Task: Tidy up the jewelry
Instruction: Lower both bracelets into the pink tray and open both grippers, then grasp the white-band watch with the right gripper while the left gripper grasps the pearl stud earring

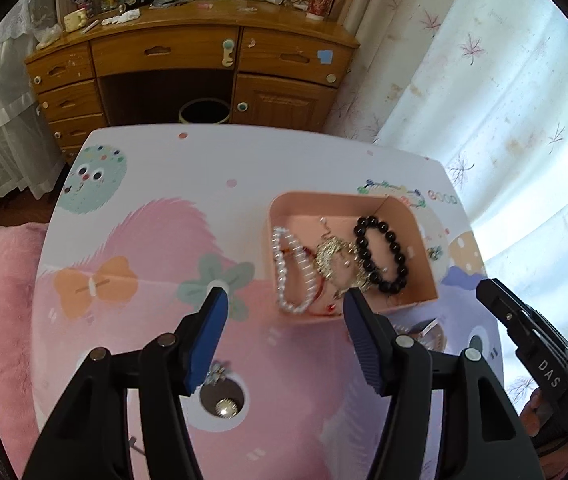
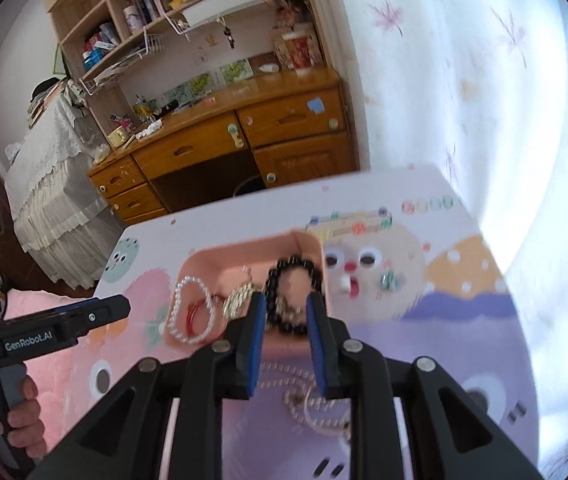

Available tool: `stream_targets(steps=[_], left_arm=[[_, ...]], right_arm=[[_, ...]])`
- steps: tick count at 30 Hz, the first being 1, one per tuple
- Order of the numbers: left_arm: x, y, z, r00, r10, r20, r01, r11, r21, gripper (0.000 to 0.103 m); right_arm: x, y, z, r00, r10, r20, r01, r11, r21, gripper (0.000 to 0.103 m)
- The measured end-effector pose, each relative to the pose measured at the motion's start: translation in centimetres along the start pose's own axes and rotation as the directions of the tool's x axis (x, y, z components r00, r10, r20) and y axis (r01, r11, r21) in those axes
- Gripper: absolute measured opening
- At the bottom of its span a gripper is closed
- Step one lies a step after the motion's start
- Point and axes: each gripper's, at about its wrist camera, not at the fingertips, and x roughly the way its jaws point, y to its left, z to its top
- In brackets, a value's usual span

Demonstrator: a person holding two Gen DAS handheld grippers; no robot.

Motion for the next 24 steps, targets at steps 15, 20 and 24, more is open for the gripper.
stream_targets(steps=[15,20,24], left_arm=[[0.4,4.0,-7.1,0.993,0.037,-0.113,-0.037,0.999,-0.002,0.071],[0.6,3.4,-9.3,0.993,0.049,-0.107,-0.040,0.996,0.083,0.079],[1.1,2.8,-10.5,0.996,0.050,-0.078,-0.041,0.993,0.112,0.082]], right_arm=[[0.4,-2.7,-6.4,0.963,-0.100,-0.249,0.135,0.983,0.127,0.049],[1.2,-3.2,-8.2,0.938,-0.063,-0.340,0.130,0.975,0.179,0.054],[1.7,-3.3,-8.9,0.924,-0.041,-0.379,0.136,0.964,0.228,0.069]])
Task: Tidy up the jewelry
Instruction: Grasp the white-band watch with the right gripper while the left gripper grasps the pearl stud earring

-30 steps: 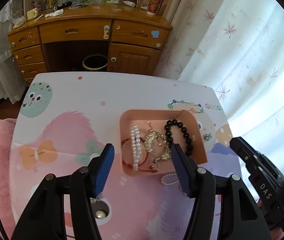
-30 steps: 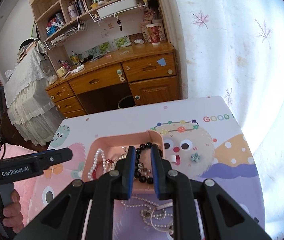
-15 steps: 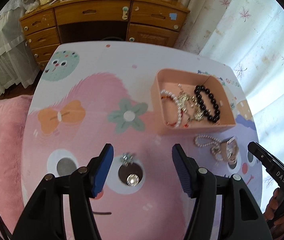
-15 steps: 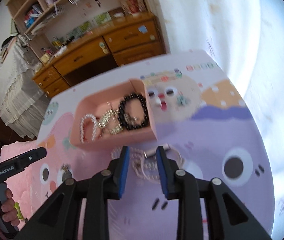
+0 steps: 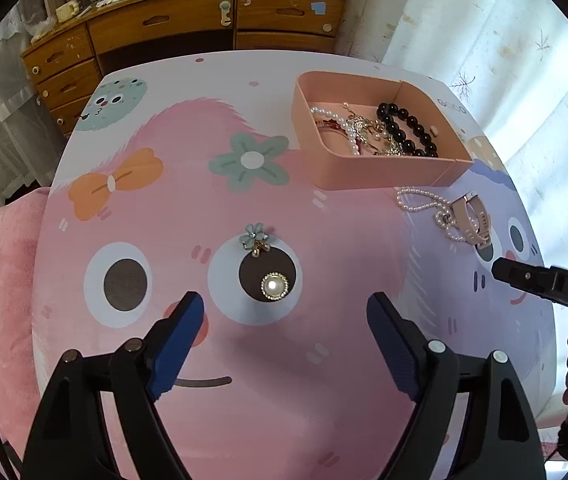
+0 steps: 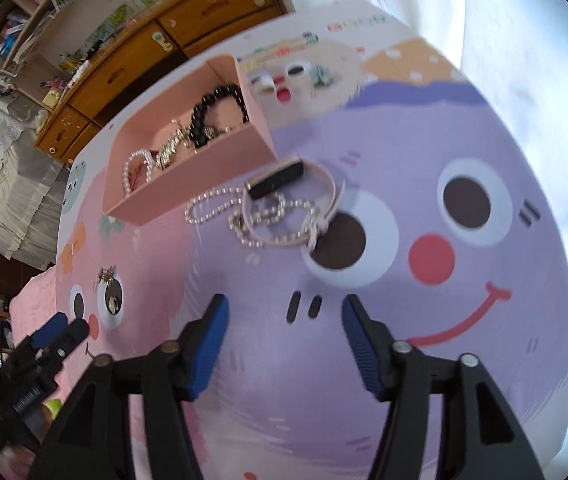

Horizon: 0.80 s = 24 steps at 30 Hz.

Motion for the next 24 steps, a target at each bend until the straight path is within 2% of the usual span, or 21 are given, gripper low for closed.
stream_targets(steps=[6,10,14,20,24], left_arm=[[1.5,-1.1,-0.8,0.997,0.058,0.041,-0.060,0.997,0.045,0.082],[2.2,-2.0,-0.6,0.993,0.087,0.075,-0.094,0.991,0.095,0.082],[2.7,-2.3,-0.5,0.994,0.079,0.079,-0.085,0.993,0.081,0.082],[3.2,-2.4,-0.4,0.993,0.077,0.085,-0.084,0.993,0.084,0.082],[3.7,-2.3,-0.4,0.993,0.093,0.079,-0.100,0.991,0.091,0.073]], right_arm=[[0.9,-0.6,0.6,0.997,0.075,-0.009,-0.072,0.984,0.165,0.074],[1.7,-1.7,1.4,0.995,0.103,0.009,-0.100,0.943,0.316,0.074],[2.3,-2.0,2.4,0.997,0.064,0.031,-0.071,0.917,0.392,0.074],[3.0,-1.4,4.2,0.999,-0.012,0.052,-0.011,0.909,0.416,0.074],[3.4,-0.8,5.2,0.997,-0.057,0.058,0.030,0.921,0.388,0.074]])
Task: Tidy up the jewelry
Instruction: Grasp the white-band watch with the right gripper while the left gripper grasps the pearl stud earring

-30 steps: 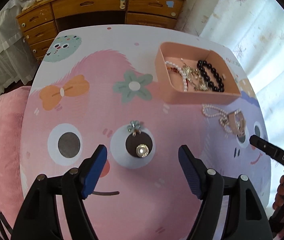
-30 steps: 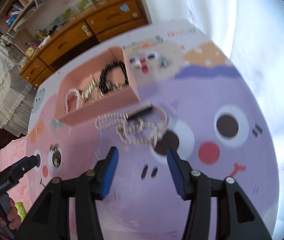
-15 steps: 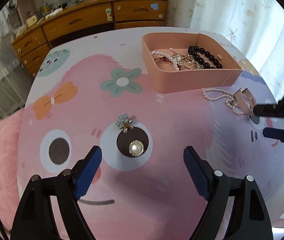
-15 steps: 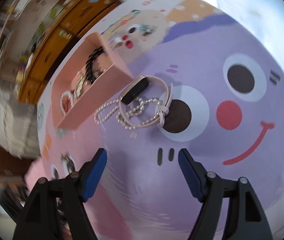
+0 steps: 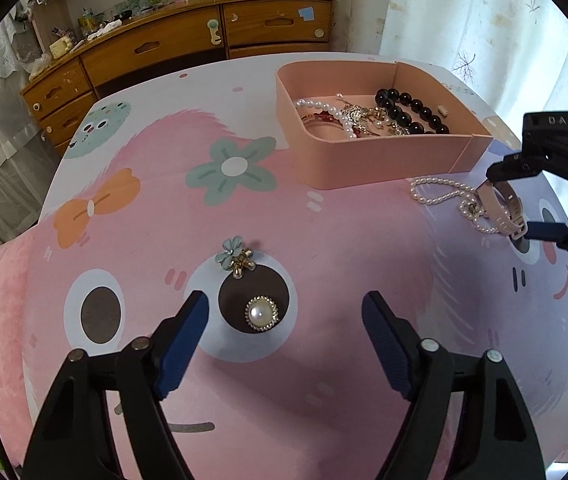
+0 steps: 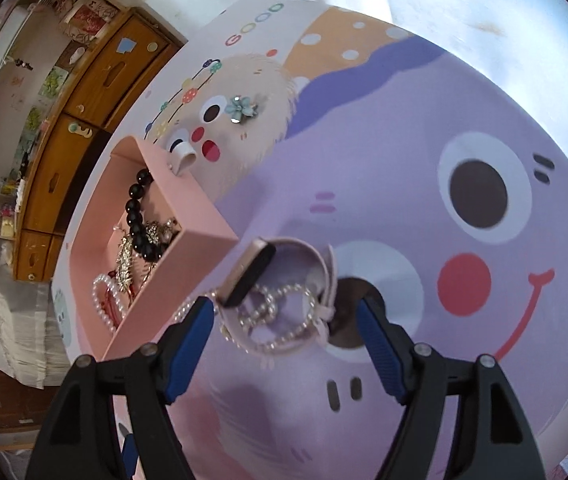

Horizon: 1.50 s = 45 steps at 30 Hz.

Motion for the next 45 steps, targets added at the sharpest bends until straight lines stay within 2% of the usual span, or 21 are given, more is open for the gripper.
stream_targets(steps=[2,4,7,12,14,16,18,24,29,40,45], left_arm=[[0.2,0.2,-0.1,1.000,0.004,-0.005,-0.004,1.000,-0.003,0.069],[0.5,0.4,0.0,1.000,-0.005,-0.015,0.005,1.000,-0.012,0.059],[1.0,0.9,0.0,0.999,-0.023,-0.033,0.022,0.999,-0.040,0.050],[1.0,1.0,-0.1,1.000,-0.004,-0.020,0.003,1.000,-0.028,0.039],[0.9,1.0,-0.1,1.000,0.001,-0.021,-0.002,1.000,-0.024,0.031],[0.8,1.1,-0.2,1.000,0.004,-0.023,-0.004,0.999,-0.035,0.022],[0.8,1.0,-0.2,1.000,0.003,-0.018,-0.004,0.999,-0.035,0.016],[0.7,0.9,-0.3,1.000,0.010,-0.010,-0.010,0.999,-0.038,0.015],[0.6,0.1,-0.3,0.998,0.061,-0.001,-0.061,0.998,0.004,0.012],[0.4,0.5,-0.3,0.997,0.070,-0.011,-0.071,0.997,-0.030,0.012],[0.0,1.1,-0.6,0.997,0.075,0.002,-0.075,0.995,-0.059,0.012]], right_arm=[[0.3,0.7,0.1,0.999,-0.030,0.011,0.030,0.999,-0.034,0.074],[0.4,0.9,0.1,0.998,-0.056,0.024,0.057,0.997,-0.050,0.074],[0.5,1.5,-0.2,0.994,-0.095,0.050,0.098,0.994,-0.058,0.074],[0.7,2.0,-0.6,0.985,-0.147,0.090,0.154,0.986,-0.071,0.073],[0.6,2.2,-0.7,0.978,-0.174,0.112,0.184,0.980,-0.081,0.065],[0.6,2.3,-0.7,0.978,-0.169,0.122,0.180,0.980,-0.085,0.057],[0.5,2.4,-0.6,0.977,-0.169,0.131,0.182,0.979,-0.096,0.054],[0.4,3.2,-0.6,0.972,-0.178,0.155,0.201,0.968,-0.150,0.039],[0.2,2.9,-0.9,0.975,-0.152,0.164,0.178,0.972,-0.155,0.029],[-1.8,1.8,-1.3,0.974,-0.097,0.204,0.128,0.981,-0.145,0.025],[-3.1,1.5,-1.7,0.964,-0.097,0.246,0.139,0.977,-0.161,0.025]])
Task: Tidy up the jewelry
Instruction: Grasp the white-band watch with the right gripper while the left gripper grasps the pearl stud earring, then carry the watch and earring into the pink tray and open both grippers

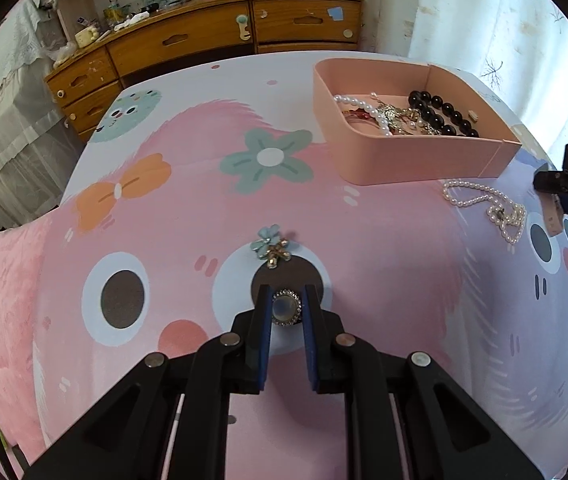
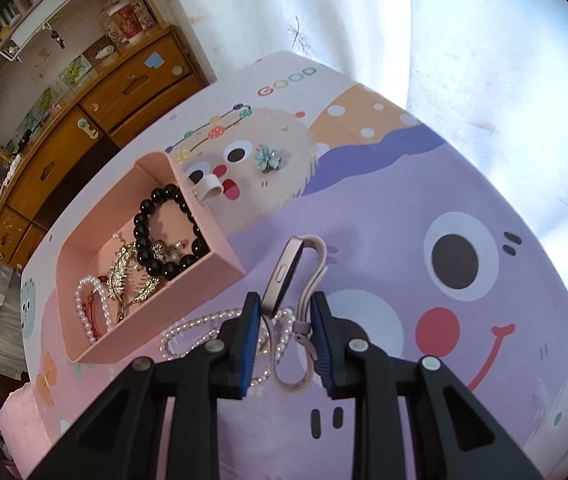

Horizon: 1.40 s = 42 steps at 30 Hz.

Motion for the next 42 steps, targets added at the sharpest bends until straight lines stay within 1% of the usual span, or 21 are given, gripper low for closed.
stream_targets(steps=[3,5,8,11,12,15,18,21,23,27,31,34,37,39,40,41,42], left_arm=[[-0.6,0.1,0.0,1.000,0.000,0.015,0.000,1.000,0.004,0.012],[-0.9,0.2,0.1,1.000,-0.014,0.012,0.014,1.000,-0.003,0.012],[-1.2,0.3,0.6,0.999,-0.033,0.004,0.033,0.999,-0.023,0.012],[-2.1,0.3,1.3,0.999,-0.046,0.028,0.047,0.998,-0.029,0.012],[-2.4,0.2,1.6,0.998,-0.049,0.035,0.050,0.998,-0.028,0.012],[-3.1,-0.1,3.0,0.996,-0.070,0.064,0.071,0.997,-0.022,0.012],[-3.4,-0.5,4.8,0.989,-0.109,0.100,0.111,0.994,-0.016,0.012],[-3.4,-1.2,6.8,0.979,-0.157,0.130,0.159,0.987,-0.003,0.012],[-3.4,-1.6,7.7,0.974,-0.171,0.151,0.171,0.985,0.012,0.012],[-3.4,-2.6,9.5,0.965,-0.182,0.186,0.178,0.983,0.042,0.012],[-2.9,-3.3,11.7,0.961,-0.183,0.206,0.176,0.983,0.053,0.012],[-2.6,-3.7,13.2,0.956,-0.174,0.235,0.162,0.984,0.069,0.012],[-2.2,-3.8,14.5,0.954,-0.175,0.244,0.164,0.984,0.066,0.013],[-2.0,-3.9,15.2,0.951,-0.193,0.241,0.184,0.981,0.061,0.013],[-2.0,-3.8,15.2,0.950,-0.200,0.240,0.191,0.980,0.060,0.013],[-1.9,-3.8,15.3,0.949,-0.209,0.235,0.201,0.978,0.059,0.013],[-1.7,-3.8,15.4,0.949,-0.216,0.229,0.208,0.976,0.058,0.019]], right_arm=[[-1.2,0.3,-0.1,0.998,-0.010,0.060,0.013,0.999,-0.051,0.025],[-1.9,0.6,-0.1,0.995,-0.005,0.097,0.014,0.996,-0.089,0.025],[-2.9,1.2,-0.2,0.989,0.017,0.145,0.006,0.987,-0.160,0.025],[-3.5,1.7,-0.2,0.984,0.051,0.169,-0.013,0.976,-0.219,0.025],[-3.7,1.8,-0.1,0.983,0.065,0.173,-0.024,0.973,-0.231,0.025],[-4.1,2.6,-0.2,0.973,0.148,0.180,-0.090,0.951,-0.296,0.025],[-4.2,3.8,-0.6,0.960,0.203,0.193,-0.121,0.922,-0.367,0.025],[-4.2,4.7,-0.8,0.950,0.252,0.184,-0.156,0.895,-0.418,0.026],[-4.2,5.2,-1.0,0.941,0.285,0.180,-0.179,0.875,-0.450,0.026],[-3.9,6.2,-1.1,0.927,0.332,0.176,-0.198,0.829,-0.523,0.026],[-3.5,6.9,-0.4,0.911,0.372,0.178,-0.223,0.807,-0.547,0.028],[-3.3,7.2,0.5,0.896,0.397,0.198,-0.226,0.792,-0.567,0.030],[-2.9,7.6,1.4,0.895,0.394,0.206,-0.213,0.786,-0.580,0.032],[-2.9,7.5,1.6,0.895,0.395,0.208,-0.214,0.787,-0.578,0.033],[-2.8,7.5,1.7,0.894,0.397,0.206,-0.217,0.788,-0.576,0.036],[-2.8,7.4,1.7,0.894,0.399,0.206,-0.220,0.789,-0.573,0.043],[-2.7,7.3,1.7,0.895,0.394,0.208,-0.216,0.792,-0.570,0.048]])
